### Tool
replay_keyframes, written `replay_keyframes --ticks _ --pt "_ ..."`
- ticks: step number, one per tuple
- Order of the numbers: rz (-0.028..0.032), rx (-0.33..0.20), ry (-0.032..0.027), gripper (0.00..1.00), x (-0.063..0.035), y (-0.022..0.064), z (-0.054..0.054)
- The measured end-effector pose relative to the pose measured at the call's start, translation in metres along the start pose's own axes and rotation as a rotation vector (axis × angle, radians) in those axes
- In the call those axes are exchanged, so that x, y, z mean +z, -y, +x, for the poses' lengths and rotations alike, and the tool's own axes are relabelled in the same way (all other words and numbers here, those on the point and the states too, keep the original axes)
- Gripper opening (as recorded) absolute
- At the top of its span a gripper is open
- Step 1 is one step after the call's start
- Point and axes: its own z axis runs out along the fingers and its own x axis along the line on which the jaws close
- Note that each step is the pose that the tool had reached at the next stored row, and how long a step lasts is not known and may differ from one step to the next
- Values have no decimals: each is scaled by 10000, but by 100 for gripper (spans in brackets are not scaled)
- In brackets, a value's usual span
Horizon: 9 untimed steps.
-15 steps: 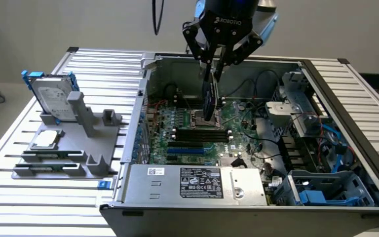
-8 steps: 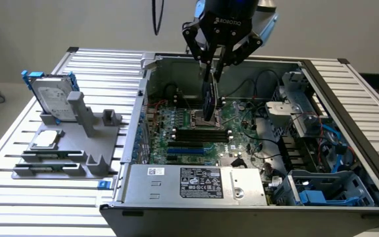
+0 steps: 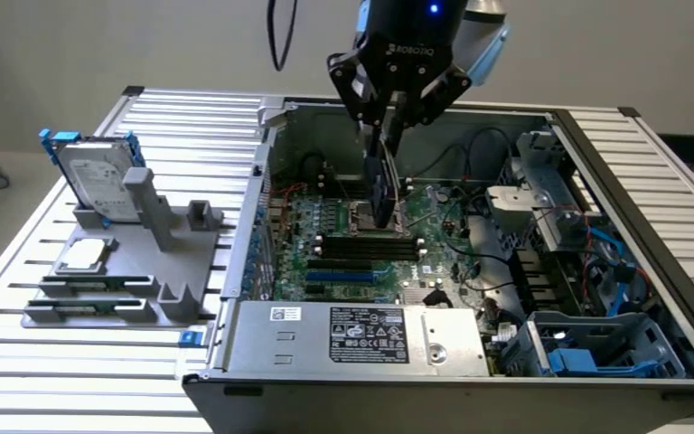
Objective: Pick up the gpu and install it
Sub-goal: 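Insert the gpu into the slot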
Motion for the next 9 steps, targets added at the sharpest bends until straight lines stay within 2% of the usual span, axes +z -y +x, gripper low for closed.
replay_keyframes --ticks 9 --pt "154 -1644 -8 26 36 1 -3"
